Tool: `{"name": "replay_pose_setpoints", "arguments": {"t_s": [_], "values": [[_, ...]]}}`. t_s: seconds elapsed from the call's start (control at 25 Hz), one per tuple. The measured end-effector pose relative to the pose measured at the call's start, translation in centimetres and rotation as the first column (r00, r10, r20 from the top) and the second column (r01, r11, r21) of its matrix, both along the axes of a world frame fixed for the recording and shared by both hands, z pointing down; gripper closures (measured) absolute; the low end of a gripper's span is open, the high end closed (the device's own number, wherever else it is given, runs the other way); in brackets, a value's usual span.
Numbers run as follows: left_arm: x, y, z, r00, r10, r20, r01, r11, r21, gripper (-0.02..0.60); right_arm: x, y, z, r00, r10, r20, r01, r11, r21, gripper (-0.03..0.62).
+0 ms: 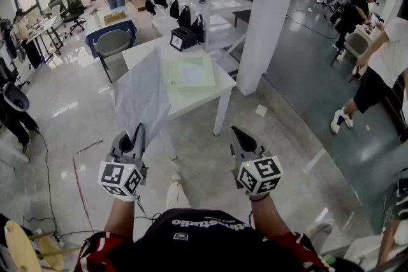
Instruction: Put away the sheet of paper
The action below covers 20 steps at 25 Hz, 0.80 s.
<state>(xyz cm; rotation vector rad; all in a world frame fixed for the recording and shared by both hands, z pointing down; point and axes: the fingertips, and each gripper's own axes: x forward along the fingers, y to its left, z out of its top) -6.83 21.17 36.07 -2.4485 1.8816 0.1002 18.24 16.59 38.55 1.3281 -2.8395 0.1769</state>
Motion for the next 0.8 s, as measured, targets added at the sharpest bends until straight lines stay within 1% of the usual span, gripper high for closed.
{"name": "replay_pose_setpoints", "arguments": {"t_s": [0.36, 0.56, 0.8], "values": [[-0.9, -0.6, 0.3, 1.0, -0.01, 0.0, 0.01, 1.0, 0.0, 0.575, -1.3, -0.5, -0.4, 1.0, -0.023, 0.004, 0.023, 1.0, 0.015, 0.592], [-1.2, -1.0, 0.3, 1.0, -0.013, -0.004, 0.013, 1.0, -0.004, 0.577, -1.2, -1.1, -0.4, 1.0, -0.016, 0.001, 0.016, 1.0, 0.018, 0.592], [-1.6, -1.8, 0.4, 1.0, -0.012, -0.006, 0.012, 1.0, -0.008, 0.577, -1.4, -1.8, -0.5, 1.0, -0.009, 0.02, 0.009, 1.0, 0.018, 0.591]]}}
